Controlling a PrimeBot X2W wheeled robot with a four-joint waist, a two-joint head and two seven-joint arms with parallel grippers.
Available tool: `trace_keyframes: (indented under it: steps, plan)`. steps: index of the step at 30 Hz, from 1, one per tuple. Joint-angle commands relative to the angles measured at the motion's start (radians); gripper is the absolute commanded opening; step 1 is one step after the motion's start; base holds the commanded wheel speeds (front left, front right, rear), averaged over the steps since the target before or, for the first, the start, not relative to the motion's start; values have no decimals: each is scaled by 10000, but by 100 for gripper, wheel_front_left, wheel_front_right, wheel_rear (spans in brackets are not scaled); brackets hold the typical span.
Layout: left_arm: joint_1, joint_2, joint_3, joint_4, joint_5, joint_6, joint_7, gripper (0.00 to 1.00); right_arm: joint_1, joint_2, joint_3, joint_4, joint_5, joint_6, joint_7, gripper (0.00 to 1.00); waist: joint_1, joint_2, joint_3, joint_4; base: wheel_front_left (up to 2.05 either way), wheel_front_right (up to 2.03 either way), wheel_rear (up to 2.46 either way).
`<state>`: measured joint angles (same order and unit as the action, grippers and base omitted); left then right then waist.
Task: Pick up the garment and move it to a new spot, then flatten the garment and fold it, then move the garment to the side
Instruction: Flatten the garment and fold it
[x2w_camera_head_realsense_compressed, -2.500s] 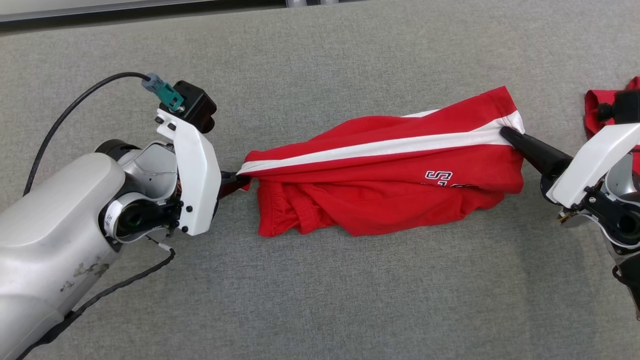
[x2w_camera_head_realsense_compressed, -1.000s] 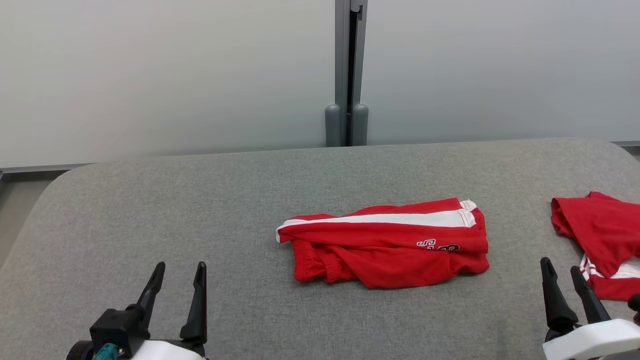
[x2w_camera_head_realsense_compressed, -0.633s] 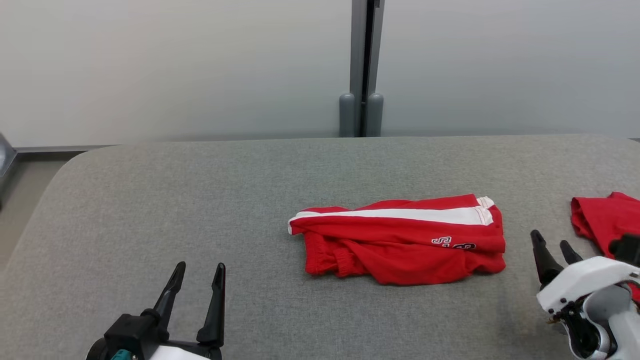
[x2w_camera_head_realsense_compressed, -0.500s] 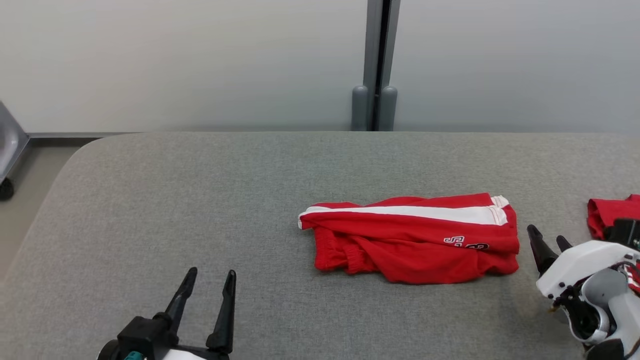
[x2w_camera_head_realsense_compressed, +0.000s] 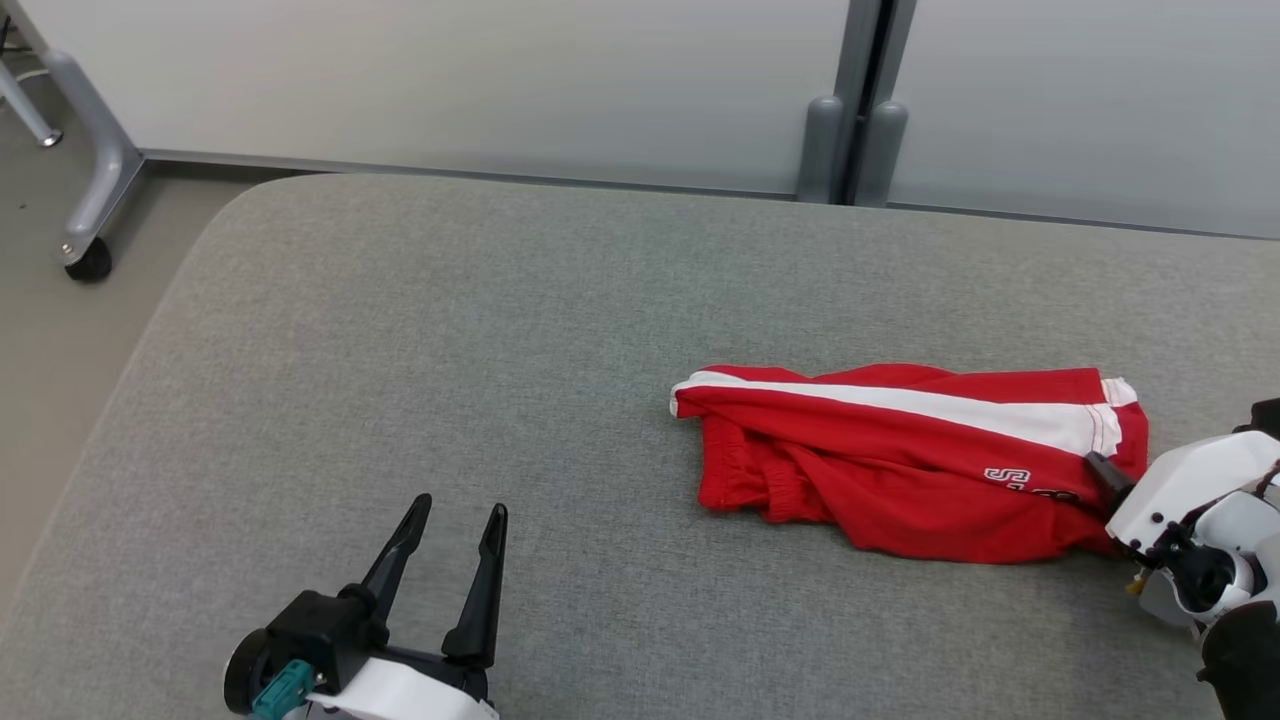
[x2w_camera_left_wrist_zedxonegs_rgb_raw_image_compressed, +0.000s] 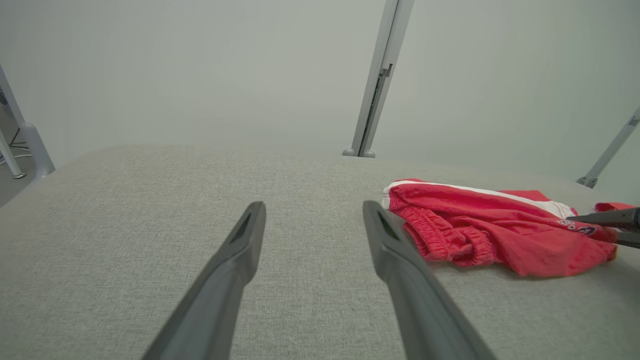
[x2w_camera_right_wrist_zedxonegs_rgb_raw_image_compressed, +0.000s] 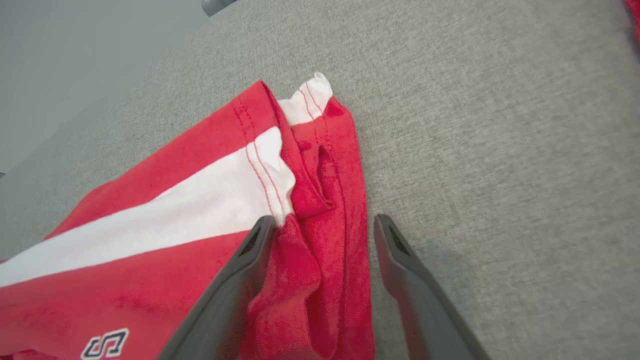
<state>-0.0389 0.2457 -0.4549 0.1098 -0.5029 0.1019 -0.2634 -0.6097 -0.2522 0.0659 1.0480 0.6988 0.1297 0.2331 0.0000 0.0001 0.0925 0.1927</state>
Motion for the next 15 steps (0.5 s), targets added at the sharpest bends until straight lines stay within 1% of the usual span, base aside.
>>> trace_keyframes:
  steps: [1,6,10,11,12,13,14,15]
  plan:
    - [-206,19,64,27,48,-78,-13,100,-144,6,2,201,138,20,164,100,0,-1,128,140,0,0,0]
    - [-335,-75,-14,155,200,-150,-13,100,-257,-65,-67,907,400,20,385,100,0,-1,278,313,0,0,0]
    - [-362,-154,-48,259,225,-211,-13,100,-395,55,-111,1225,649,20,419,100,0,-1,330,383,0,0,0]
    - [-365,-176,-52,285,235,-214,-13,100,-419,85,-111,1207,708,20,362,86,0,-1,324,399,0,0,0]
    - [-371,-191,-57,310,242,-238,-13,100,-424,74,-103,1151,762,20,231,44,0,-1,309,413,0,0,0]
    - [-372,-198,-58,343,238,-260,-13,100,-436,78,-108,1088,816,20,81,18,0,-1,267,423,0,0,0]
    - [-359,-200,-57,378,224,-278,-13,100,-433,73,-108,987,889,20,-120,0,0,-1,219,429,0,0,0]
    - [-338,-199,-50,419,200,-292,-13,100,-425,59,-121,886,933,22,-362,0,0,-1,160,434,0,0,0]
